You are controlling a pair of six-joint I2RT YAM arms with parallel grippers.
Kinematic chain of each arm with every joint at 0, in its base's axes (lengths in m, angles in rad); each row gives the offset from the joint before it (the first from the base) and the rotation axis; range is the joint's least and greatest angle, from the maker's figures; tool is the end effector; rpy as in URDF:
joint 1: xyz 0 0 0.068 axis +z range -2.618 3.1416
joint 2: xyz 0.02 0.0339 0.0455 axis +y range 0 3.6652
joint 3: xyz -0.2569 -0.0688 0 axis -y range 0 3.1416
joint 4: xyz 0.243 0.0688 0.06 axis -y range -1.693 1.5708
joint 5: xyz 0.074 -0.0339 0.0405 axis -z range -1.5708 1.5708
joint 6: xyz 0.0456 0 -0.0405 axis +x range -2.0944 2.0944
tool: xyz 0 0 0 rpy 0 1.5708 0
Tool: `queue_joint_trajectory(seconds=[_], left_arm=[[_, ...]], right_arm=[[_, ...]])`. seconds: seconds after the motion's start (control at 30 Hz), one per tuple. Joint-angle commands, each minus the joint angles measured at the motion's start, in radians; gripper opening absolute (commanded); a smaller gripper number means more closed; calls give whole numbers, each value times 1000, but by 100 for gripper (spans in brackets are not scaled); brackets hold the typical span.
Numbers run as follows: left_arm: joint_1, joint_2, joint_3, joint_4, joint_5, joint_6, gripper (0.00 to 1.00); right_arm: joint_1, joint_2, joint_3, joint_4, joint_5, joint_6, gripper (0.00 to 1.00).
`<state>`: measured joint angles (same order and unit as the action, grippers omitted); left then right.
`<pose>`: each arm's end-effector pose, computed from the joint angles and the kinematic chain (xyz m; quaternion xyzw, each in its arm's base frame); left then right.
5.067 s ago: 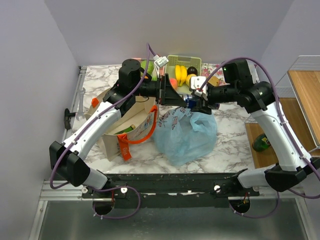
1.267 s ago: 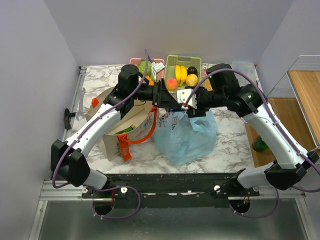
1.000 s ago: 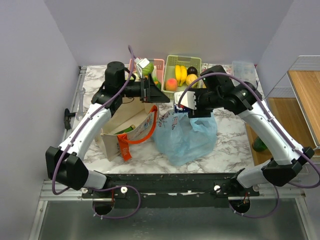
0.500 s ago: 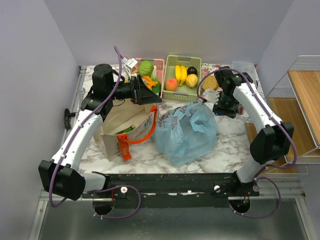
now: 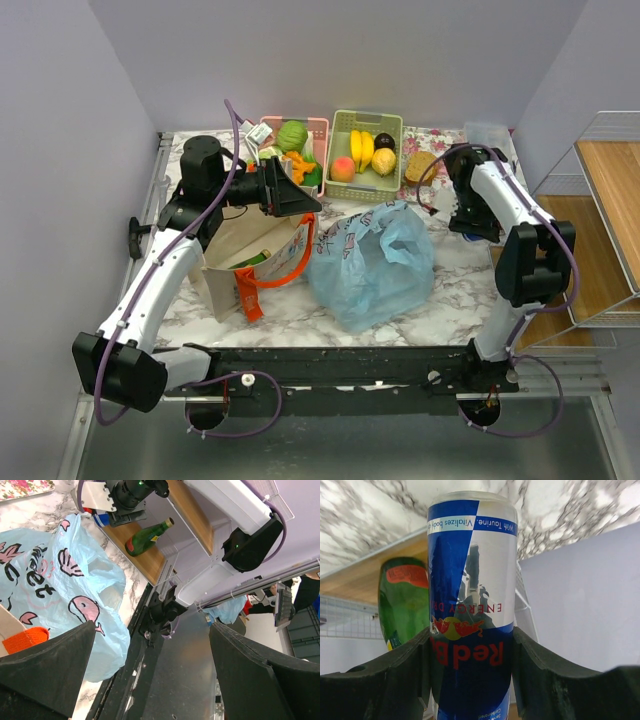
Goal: Untie the knot of the grocery bags and take out the mixed food
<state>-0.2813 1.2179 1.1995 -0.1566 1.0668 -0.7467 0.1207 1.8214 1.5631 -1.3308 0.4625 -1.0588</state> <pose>0.2481 -0.1133 0.3934 0.1658 0.7173 -0.6113 0.2903 0.3319 0.0198 0.2435 0.5431 -0.8078 0.2004 0.1115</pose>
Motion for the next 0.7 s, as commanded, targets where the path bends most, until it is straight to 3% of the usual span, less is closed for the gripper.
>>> queue_joint_trajectory(seconds=[0.0, 0.23, 0.67], left_arm=[[4, -12, 0, 35, 17, -8, 98], [4, 3, -2, 65, 24, -28, 98], [4, 5, -13, 85, 25, -49, 98]], right_arm=[[-32, 10, -33, -53, 142, -42, 2], [-42, -40, -149, -81, 179, -51, 4], [-99, -77, -279, 76, 305, -158, 7]])
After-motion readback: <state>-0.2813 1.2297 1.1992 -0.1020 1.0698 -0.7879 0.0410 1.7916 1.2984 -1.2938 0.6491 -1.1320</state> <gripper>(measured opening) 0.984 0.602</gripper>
